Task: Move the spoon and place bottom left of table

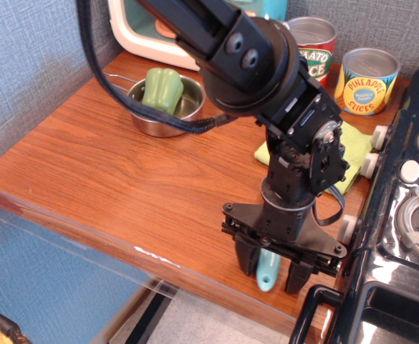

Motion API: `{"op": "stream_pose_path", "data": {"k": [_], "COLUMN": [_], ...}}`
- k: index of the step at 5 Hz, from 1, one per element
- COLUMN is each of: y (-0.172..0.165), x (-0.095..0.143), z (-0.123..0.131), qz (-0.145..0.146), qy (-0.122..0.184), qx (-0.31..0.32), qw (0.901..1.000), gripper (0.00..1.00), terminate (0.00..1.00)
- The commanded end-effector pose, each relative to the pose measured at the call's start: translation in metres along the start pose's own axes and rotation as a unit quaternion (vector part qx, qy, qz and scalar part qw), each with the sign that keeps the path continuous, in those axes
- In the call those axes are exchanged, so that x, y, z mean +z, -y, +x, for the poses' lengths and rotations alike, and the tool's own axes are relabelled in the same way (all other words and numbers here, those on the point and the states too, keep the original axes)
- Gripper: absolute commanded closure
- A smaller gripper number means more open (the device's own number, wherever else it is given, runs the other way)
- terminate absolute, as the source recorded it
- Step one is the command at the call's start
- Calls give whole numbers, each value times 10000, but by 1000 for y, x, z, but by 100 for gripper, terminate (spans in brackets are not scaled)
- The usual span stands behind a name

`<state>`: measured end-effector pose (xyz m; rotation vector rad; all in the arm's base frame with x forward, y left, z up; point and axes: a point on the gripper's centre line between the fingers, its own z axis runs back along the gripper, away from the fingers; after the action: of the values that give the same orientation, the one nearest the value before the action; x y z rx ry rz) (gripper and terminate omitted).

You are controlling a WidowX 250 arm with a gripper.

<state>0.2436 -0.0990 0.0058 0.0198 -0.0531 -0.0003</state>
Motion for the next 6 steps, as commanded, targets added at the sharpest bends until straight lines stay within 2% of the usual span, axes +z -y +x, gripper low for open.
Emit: {"op": "stream_pose_path", "data": {"k": [1, 2, 3, 4, 5, 6], "y": [-8, -10, -43, -92, -143, -194], "x": [16, 43, 83, 105, 112, 104], "z": [11, 23, 31, 25, 18, 13], "qz": [-134, -234, -255, -51, -168, -415], "qy": [220, 614, 1130, 1176, 761, 319], "qx": [-50, -357, -579, -290, -72, 24], "qw": [9997, 9972, 9916, 9926, 9969, 9986], "gripper": [100, 100, 100, 100, 100, 100], "terminate": [0, 0, 0, 0, 0, 0]}}
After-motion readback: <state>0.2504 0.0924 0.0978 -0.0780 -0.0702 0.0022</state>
